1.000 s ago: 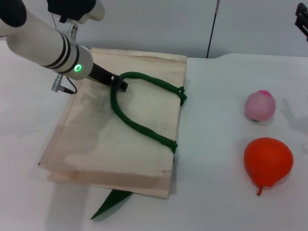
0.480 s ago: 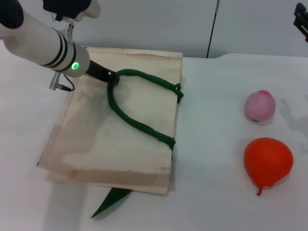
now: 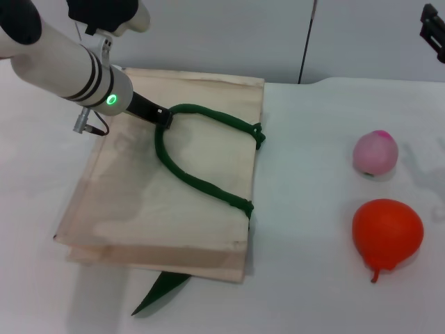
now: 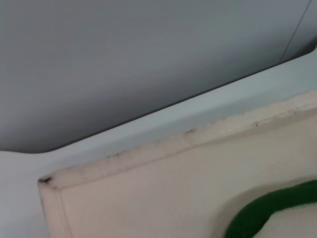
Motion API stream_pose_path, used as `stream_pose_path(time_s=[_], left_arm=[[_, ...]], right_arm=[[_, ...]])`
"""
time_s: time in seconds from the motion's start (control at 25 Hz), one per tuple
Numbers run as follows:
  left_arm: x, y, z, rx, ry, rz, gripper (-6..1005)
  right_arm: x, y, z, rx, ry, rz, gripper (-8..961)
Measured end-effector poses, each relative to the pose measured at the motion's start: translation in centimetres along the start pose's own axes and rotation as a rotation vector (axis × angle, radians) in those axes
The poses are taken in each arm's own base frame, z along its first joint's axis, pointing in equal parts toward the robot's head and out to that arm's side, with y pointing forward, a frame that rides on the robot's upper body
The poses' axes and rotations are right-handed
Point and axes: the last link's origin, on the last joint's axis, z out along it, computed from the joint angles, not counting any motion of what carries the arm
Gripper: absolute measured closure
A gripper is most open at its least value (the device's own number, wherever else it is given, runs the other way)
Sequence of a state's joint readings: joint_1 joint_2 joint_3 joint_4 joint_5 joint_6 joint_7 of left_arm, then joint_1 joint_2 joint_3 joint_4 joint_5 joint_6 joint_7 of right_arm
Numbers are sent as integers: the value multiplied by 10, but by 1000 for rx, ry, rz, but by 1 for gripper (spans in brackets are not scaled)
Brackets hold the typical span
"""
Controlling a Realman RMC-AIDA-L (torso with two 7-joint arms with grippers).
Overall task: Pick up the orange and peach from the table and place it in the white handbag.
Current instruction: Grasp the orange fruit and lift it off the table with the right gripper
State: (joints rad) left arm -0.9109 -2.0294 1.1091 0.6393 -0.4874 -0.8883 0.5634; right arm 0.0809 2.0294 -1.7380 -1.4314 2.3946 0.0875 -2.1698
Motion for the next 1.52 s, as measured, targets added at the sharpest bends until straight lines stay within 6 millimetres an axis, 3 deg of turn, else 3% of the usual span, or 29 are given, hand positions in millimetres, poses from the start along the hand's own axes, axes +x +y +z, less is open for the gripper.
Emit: stream_pose_path(time_s=[0.24,0.4,0.6,0.64,0.68,1.0,1.28,1.52], left_arm=[[6,0,-5,-1,13,25,876],[18,-1,-21,-5,53,54,877],[36,2,-58,-31,168,79,877],[41,6,-75,-41,223,99,877],[41,6,-75,-41,223,99,877],[50,22,-146,-36,371,177,878],[53,38,-200,14,469,253,878],[53,37,-229,58,494,273,878]], right_arm=[[2,-1,0,4,8,-2,283],[5,-4,0,13,19,-5,283],[13,-7,0,22,40,-8,282],[15,-8,0,24,45,-10,282],[16,-9,-1,27,51,-11,282],[36,-18,-5,54,107,-6,281],[47,-5,-17,70,169,-21,281],[45,8,-29,139,238,-103,280]])
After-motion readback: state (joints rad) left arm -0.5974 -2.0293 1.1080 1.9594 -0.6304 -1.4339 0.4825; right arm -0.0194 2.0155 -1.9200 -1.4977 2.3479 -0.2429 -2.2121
